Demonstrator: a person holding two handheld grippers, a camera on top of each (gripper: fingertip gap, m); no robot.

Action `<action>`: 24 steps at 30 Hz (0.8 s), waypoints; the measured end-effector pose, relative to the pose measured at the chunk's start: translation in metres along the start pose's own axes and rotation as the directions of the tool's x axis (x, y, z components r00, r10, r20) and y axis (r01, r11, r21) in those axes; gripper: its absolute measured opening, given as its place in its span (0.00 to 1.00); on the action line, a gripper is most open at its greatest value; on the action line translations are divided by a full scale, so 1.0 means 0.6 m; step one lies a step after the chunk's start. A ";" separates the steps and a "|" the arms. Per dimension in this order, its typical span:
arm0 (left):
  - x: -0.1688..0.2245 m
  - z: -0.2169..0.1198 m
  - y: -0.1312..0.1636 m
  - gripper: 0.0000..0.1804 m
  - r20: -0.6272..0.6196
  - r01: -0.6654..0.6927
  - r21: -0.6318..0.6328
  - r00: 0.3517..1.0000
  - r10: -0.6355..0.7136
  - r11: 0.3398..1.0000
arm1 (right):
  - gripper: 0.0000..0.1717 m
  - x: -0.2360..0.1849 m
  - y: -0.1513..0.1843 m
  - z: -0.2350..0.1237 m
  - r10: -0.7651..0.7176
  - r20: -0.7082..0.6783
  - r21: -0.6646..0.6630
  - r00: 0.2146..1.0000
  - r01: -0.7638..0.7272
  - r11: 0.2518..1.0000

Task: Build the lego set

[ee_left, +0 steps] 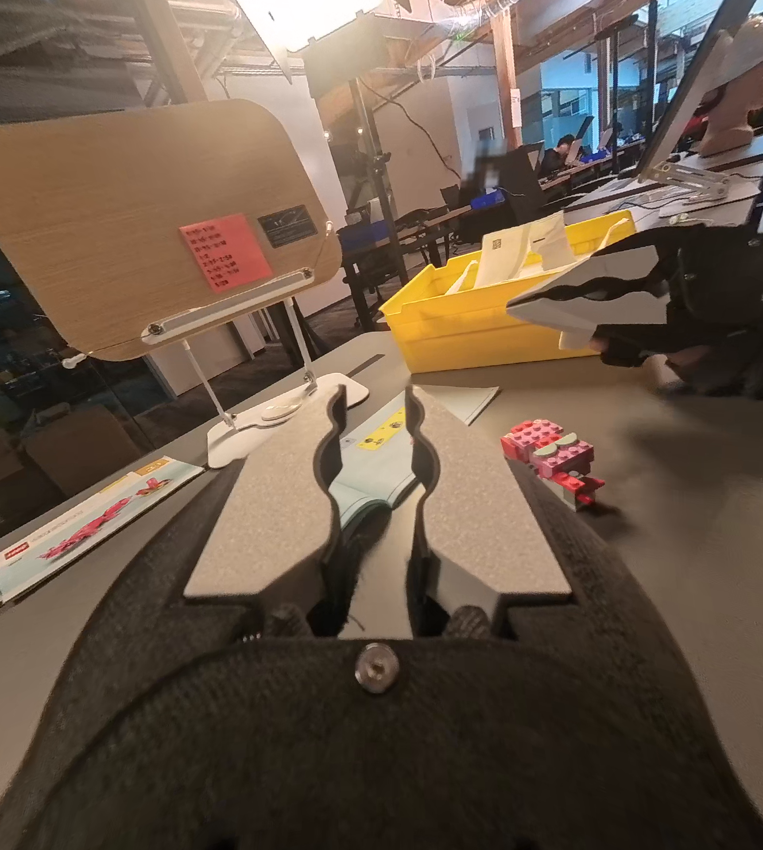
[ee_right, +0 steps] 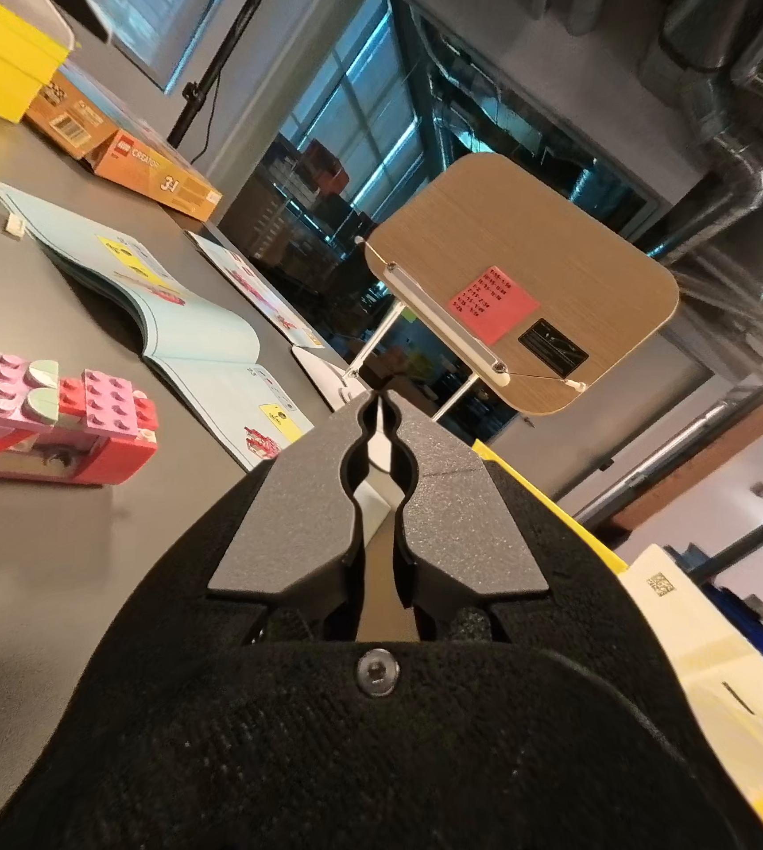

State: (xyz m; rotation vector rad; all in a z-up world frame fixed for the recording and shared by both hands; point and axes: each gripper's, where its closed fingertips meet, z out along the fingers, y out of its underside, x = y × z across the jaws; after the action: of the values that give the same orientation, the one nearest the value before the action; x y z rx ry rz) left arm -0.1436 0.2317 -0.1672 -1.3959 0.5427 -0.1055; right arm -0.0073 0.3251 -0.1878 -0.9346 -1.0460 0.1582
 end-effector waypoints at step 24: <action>0.037 -0.046 -0.048 0.13 0.026 -0.259 -0.099 0.964 0.263 0.961 | 0.00 0.052 0.028 0.032 0.159 -0.220 -0.063 0.962 -0.177 0.982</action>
State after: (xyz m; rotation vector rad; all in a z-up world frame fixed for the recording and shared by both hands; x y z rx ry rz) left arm -0.1290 0.1928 -0.1485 -1.4028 0.7018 0.1625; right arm -0.0009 0.3632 -0.1761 -1.0911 -0.7782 0.1526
